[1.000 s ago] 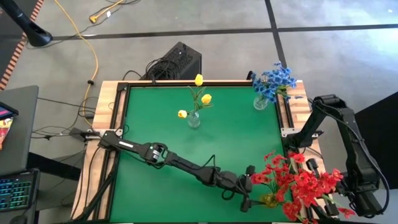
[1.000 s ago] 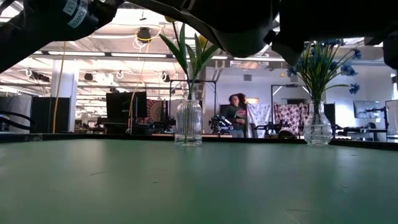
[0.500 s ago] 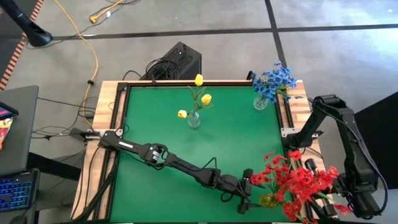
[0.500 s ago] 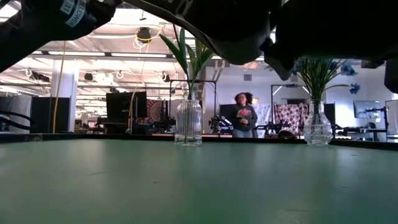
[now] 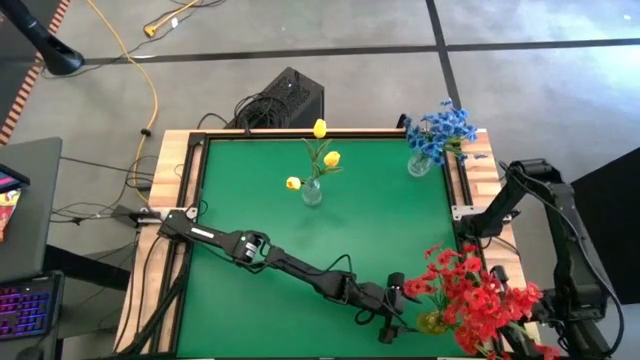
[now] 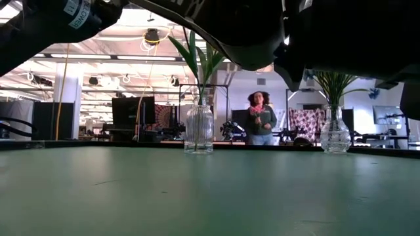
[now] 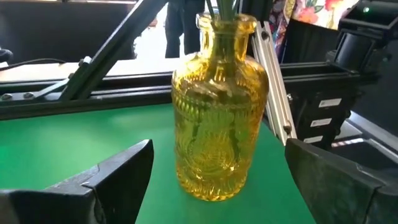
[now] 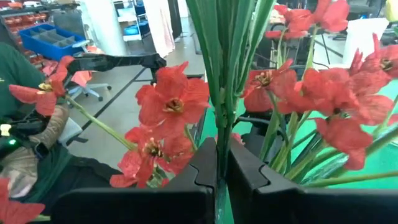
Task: Sort flowers into vase by color
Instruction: Put the red flowers into the yellow vase
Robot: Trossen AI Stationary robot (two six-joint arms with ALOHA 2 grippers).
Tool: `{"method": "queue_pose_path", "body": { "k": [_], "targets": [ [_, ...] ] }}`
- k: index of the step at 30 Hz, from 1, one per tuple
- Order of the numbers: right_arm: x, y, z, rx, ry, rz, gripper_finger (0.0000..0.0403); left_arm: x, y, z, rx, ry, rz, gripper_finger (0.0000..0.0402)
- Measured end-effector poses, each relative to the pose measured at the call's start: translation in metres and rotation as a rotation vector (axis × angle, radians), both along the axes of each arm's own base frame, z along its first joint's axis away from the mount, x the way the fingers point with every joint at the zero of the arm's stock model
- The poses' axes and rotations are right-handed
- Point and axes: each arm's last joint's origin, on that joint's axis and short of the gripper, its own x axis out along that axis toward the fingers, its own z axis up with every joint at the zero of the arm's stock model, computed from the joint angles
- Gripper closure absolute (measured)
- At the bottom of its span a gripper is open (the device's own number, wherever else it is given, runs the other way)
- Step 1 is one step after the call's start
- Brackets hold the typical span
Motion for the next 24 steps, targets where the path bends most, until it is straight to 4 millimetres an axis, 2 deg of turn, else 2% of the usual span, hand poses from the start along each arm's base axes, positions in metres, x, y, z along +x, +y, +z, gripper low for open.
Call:
{"method": "queue_pose_path", "body": {
  "k": [7,12,18,24],
  "targets": [
    [-0.001,-0.002,0.002,-0.028,-0.029,0.001,0.0361,0.001,0.001,0.003,-0.005,-0.026,0.002,0.0050],
    [-0.005,-0.012,0.009,-0.028,-0.039,0.023,0.0361,0.002,0.005,0.002,-0.012,-0.023,0.011,0.0050],
    [-0.015,-0.033,0.023,-0.015,-0.050,0.083,0.0361,0.005,0.013,0.004,-0.012,-0.023,0.026,0.0050],
    [-0.033,-0.064,0.038,-0.003,-0.054,0.217,0.0361,0.008,0.022,0.015,0.010,-0.043,0.038,0.0050]
  ]
}}
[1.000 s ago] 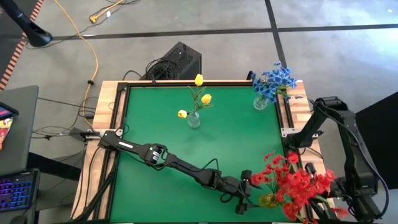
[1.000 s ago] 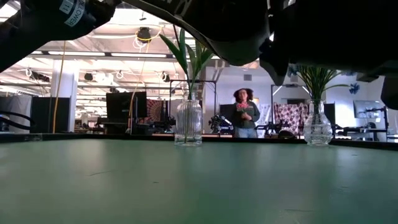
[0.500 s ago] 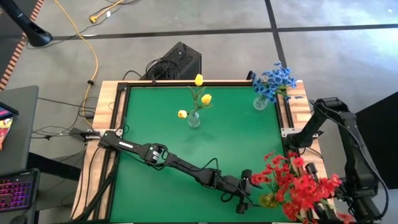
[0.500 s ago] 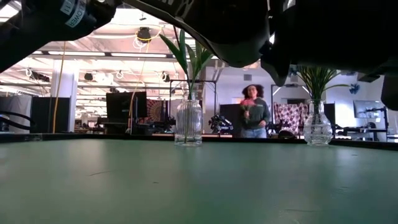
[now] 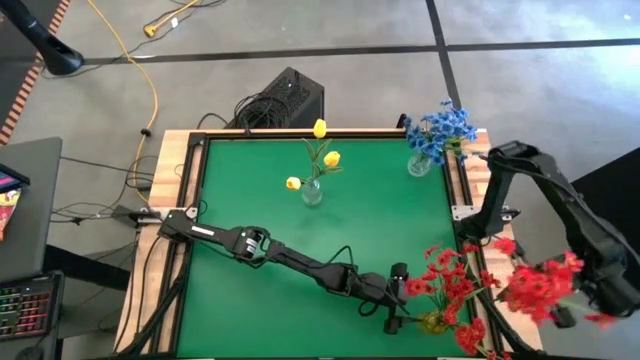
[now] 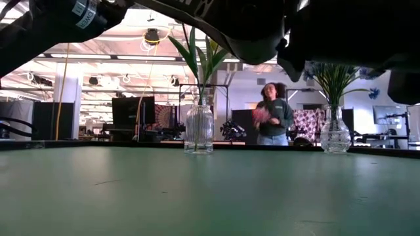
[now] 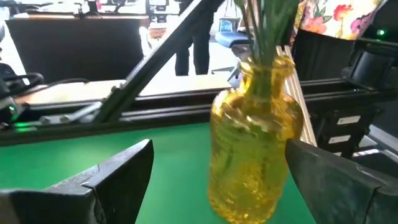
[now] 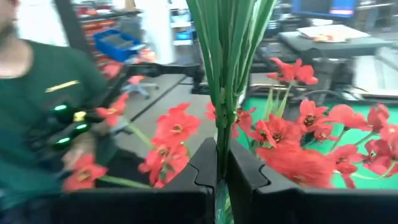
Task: Sort flowers into vase by color
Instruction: Put the red flowers into the yellow vase
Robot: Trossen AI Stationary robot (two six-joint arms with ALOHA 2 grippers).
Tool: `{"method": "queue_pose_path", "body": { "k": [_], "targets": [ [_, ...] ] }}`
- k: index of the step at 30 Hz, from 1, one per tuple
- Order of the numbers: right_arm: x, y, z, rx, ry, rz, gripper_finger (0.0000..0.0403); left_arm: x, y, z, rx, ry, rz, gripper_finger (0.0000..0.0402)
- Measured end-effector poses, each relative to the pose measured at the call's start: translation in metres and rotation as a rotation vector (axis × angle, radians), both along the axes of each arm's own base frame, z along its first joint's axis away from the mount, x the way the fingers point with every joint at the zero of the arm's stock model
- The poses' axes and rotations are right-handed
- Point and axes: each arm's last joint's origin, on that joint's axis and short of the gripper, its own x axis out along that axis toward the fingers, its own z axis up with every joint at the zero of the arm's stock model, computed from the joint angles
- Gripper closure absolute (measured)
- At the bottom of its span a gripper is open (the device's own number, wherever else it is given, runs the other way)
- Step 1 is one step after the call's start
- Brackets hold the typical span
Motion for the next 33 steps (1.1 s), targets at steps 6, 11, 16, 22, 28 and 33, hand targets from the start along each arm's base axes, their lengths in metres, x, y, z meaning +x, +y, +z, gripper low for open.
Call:
{"method": "queue_pose_path", "body": {
  "k": [6,11,16,22,28,33],
  "targets": [
    [-0.010,-0.037,0.013,0.005,-0.005,0.149,0.0361,0.003,0.013,0.008,-0.001,-0.003,0.028,0.0050],
    [-0.017,-0.050,0.016,0.003,0.029,0.255,0.0361,0.006,0.023,0.018,-0.032,-0.016,0.071,0.0050],
    [-0.031,-0.050,-0.003,-0.048,-0.010,0.328,0.0361,0.007,0.027,0.020,-0.083,-0.031,0.088,0.0050],
    [-0.034,-0.050,-0.041,-0.061,-0.063,0.327,0.0361,0.007,0.028,0.020,-0.124,-0.025,0.147,0.0050],
    [-0.025,-0.050,-0.068,-0.069,-0.104,0.263,0.0361,0.007,0.028,0.019,-0.198,-0.012,0.170,0.0050],
    [-0.018,-0.048,-0.082,-0.051,-0.146,0.211,0.0361,0.007,0.028,0.019,-0.239,-0.004,0.173,0.0050]
  ]
}}
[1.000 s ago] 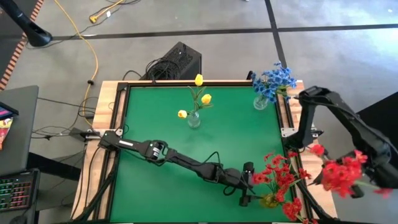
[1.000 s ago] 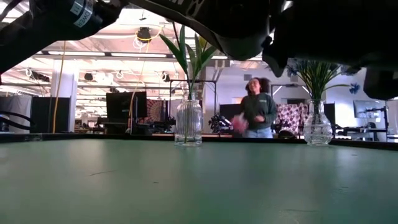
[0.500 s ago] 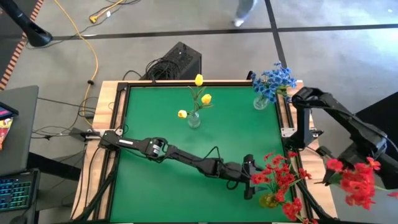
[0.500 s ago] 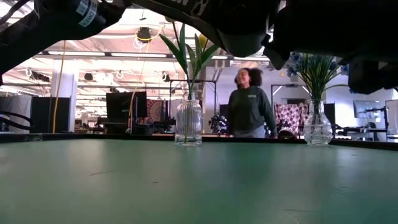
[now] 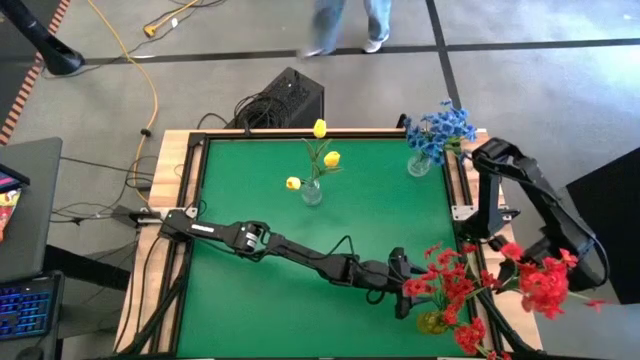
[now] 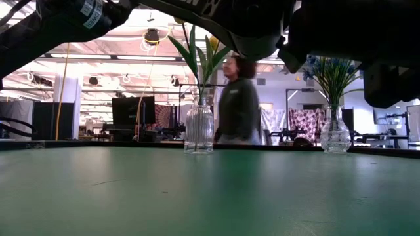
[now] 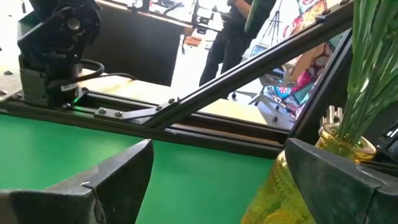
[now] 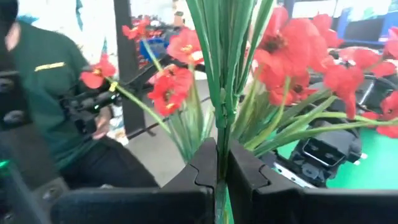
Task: Sort flowers into vase by color
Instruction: Put the red flowers into the yellow vase
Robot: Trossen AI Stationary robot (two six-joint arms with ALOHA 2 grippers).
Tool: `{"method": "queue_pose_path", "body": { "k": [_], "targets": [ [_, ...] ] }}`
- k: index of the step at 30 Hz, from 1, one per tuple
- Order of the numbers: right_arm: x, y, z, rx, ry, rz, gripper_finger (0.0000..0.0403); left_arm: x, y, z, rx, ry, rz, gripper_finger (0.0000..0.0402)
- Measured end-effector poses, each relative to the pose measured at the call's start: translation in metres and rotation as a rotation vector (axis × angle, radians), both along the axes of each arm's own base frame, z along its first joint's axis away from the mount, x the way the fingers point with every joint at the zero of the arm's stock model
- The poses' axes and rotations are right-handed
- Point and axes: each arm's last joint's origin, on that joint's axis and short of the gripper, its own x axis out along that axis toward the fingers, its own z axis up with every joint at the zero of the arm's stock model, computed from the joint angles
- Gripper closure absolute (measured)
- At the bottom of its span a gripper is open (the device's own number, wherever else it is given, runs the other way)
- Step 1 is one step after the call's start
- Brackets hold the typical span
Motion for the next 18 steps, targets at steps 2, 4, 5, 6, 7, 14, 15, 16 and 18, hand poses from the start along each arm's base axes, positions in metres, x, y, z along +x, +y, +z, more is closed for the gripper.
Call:
{"method": "queue_pose_path", "body": {
  "k": [2,4,5,6,7,14,15,16,18],
  "targets": [
    [0.003,0.001,-0.005,0.012,-0.010,-0.023,0.0361,0.000,0.000,0.000,-0.004,0.000,0.001,0.0050],
    [0.007,0.004,-0.011,0.027,-0.003,-0.057,0.0361,0.000,0.000,0.000,-0.005,0.000,0.000,0.0050],
    [0.009,0.005,-0.014,0.030,-0.002,-0.075,0.0361,0.000,0.000,0.000,-0.005,0.000,0.000,0.0050],
    [0.012,0.005,-0.018,0.030,-0.002,-0.094,0.0361,0.000,0.000,0.000,-0.005,0.001,0.000,0.0050],
    [0.015,0.005,-0.022,0.030,-0.003,-0.113,0.0361,0.000,0.000,0.000,-0.005,0.001,0.000,0.0050],
    [0.030,0.009,-0.039,0.070,0.017,-0.224,0.0361,0.000,0.000,-0.002,-0.001,0.019,0.001,0.0050],
    [0.030,0.010,-0.039,0.082,0.023,-0.232,0.0361,0.000,0.001,-0.003,0.001,0.026,0.001,0.0050],
    [0.031,0.012,-0.038,0.096,0.030,-0.237,0.0361,0.000,0.001,-0.004,0.003,0.034,0.001,0.0050],
    [0.031,0.014,-0.038,0.127,0.045,-0.244,0.0361,0.000,0.001,-0.005,0.007,0.042,0.001,0.0050]
  ]
}}
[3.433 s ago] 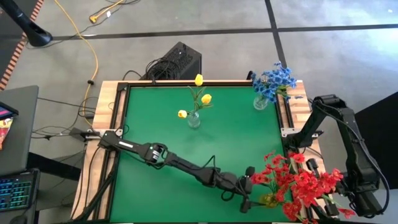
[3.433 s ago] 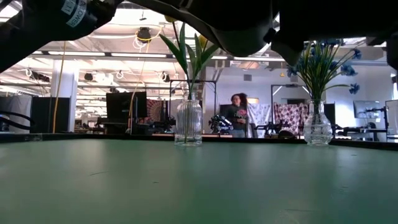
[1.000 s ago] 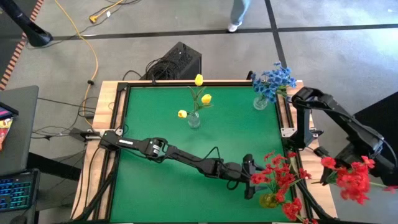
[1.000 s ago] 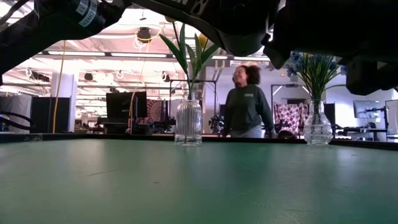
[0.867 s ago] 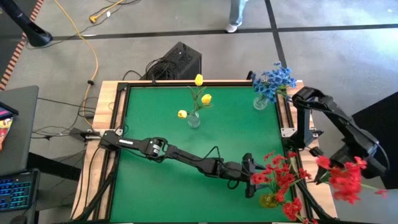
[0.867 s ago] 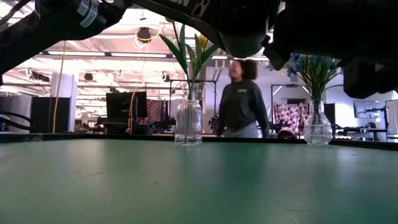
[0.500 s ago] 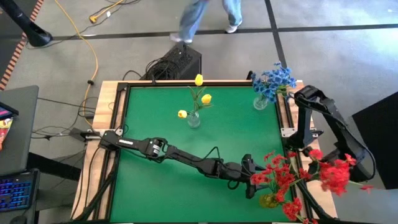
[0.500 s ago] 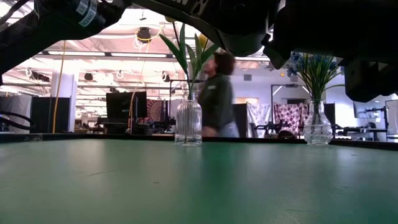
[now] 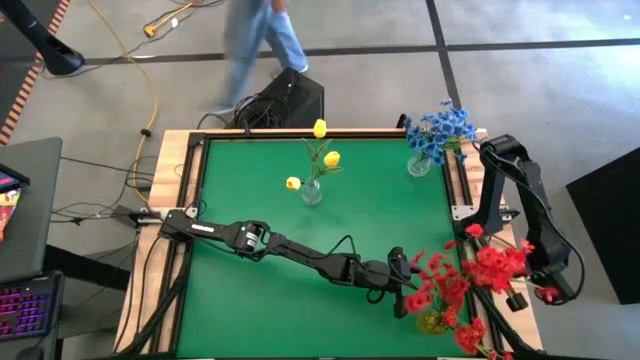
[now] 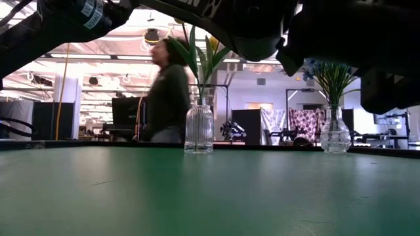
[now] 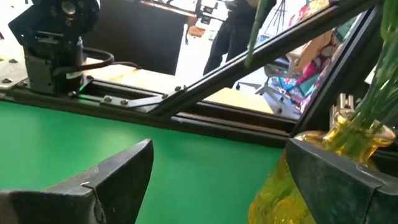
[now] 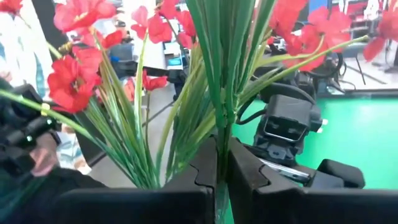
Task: Sort flowers into vase by color
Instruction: Put the red flowers into the yellow vase
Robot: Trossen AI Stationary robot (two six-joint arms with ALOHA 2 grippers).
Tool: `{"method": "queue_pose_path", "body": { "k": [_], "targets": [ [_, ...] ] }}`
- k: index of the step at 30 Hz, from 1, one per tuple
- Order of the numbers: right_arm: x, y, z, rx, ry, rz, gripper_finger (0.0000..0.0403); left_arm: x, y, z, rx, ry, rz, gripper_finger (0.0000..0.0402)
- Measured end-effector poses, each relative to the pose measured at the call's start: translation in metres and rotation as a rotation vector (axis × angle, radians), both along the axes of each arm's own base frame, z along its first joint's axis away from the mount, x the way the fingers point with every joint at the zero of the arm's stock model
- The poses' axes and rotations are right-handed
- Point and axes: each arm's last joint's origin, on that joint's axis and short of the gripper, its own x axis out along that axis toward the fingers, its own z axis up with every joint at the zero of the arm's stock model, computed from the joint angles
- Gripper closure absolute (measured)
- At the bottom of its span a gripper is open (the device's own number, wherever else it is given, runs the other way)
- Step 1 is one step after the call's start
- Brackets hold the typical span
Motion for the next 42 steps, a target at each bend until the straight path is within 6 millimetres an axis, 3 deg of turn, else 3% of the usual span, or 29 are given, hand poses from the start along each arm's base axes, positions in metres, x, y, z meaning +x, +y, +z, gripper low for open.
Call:
{"method": "queue_pose_path", "body": {
  "k": [19,29,35,42],
  "targets": [
    [0.010,0.018,0.000,0.132,0.039,-0.099,0.0361,0.002,0.007,-0.002,0.047,0.015,-0.009,0.0050],
    [0.020,0.027,0.004,0.252,0.067,-0.173,0.0361,0.005,0.007,0.023,0.135,-0.160,-0.034,0.0050],
    [0.031,0.027,0.004,0.222,0.052,-0.235,0.0361,0.007,0.018,0.027,0.020,-0.181,-0.021,0.0050],
    [0.039,0.027,0.004,0.166,0.035,-0.280,0.0361,0.008,0.024,0.031,-0.088,-0.210,-0.154,0.0050]
  ]
}}
